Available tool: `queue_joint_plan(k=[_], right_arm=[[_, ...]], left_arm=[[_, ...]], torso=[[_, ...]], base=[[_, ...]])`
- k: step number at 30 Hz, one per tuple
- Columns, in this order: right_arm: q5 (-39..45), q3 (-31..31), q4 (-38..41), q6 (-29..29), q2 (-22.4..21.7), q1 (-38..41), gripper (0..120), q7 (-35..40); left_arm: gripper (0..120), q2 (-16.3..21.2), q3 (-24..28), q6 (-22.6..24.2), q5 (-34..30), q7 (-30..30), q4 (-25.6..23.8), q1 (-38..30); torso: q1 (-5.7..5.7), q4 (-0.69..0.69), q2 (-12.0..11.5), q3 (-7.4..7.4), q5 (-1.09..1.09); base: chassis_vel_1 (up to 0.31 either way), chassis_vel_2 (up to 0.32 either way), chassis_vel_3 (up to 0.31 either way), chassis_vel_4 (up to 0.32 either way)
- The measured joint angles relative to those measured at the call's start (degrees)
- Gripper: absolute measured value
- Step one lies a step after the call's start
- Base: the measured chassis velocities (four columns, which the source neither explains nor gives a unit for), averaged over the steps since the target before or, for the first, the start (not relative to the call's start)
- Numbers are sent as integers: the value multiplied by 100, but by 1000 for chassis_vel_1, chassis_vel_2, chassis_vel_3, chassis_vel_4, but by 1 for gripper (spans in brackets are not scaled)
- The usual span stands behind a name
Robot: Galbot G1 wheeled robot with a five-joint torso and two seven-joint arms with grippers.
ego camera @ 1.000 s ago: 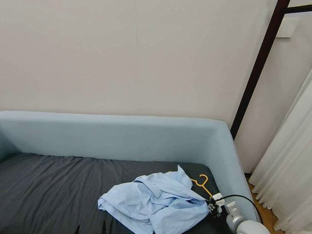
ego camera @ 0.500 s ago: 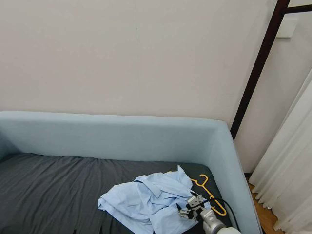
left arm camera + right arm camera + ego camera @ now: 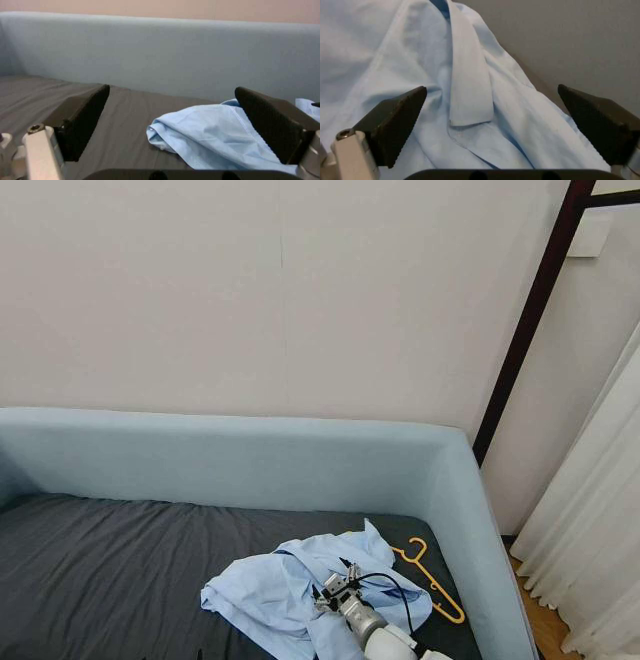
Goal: Pick up the clothes from the sofa and hang them on the clothes hanger.
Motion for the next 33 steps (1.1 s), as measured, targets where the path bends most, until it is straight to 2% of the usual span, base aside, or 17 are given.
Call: queue_joint_plan(k=[5, 13, 18, 19, 27, 33], right_arm=[[-407, 20, -596, 21, 406, 1, 100, 401], [-882, -16, -1031, -90, 663, -97, 100, 643], [-1214, 126, -1276, -98, 795, -128, 100, 789], [-1524, 290, -1475, -60, 922, -164, 100, 883], [-1790, 415, -1624, -23, 1120, -295, 100, 995], [-1941, 682, -1810, -55, 1439, -345, 100, 1123]], left_arm=[[99, -19, -3, -30, -10, 0, 11, 4], [99, -38, 2, -34, -30, -1, 22, -29], [99, -40, 5, -35, -37, -2, 21, -36], [99, -40, 10, -40, -41, -2, 28, -49], [99, -44, 34, -42, -48, -6, 41, -91], [99, -26, 54, -42, -70, -8, 79, -143]], torso=[[0, 1, 0, 0, 1], [0, 0, 0, 0, 1], [0, 1, 0, -1, 2], [0, 1, 0, 0, 2], [0, 1, 0, -1, 1], [0, 3, 0, -1, 2]], base=[[0, 0, 0, 0], [0, 0, 0, 0], [0, 0, 0, 0], [0, 0, 0, 0], [0, 0, 0, 0], [0, 0, 0, 0]])
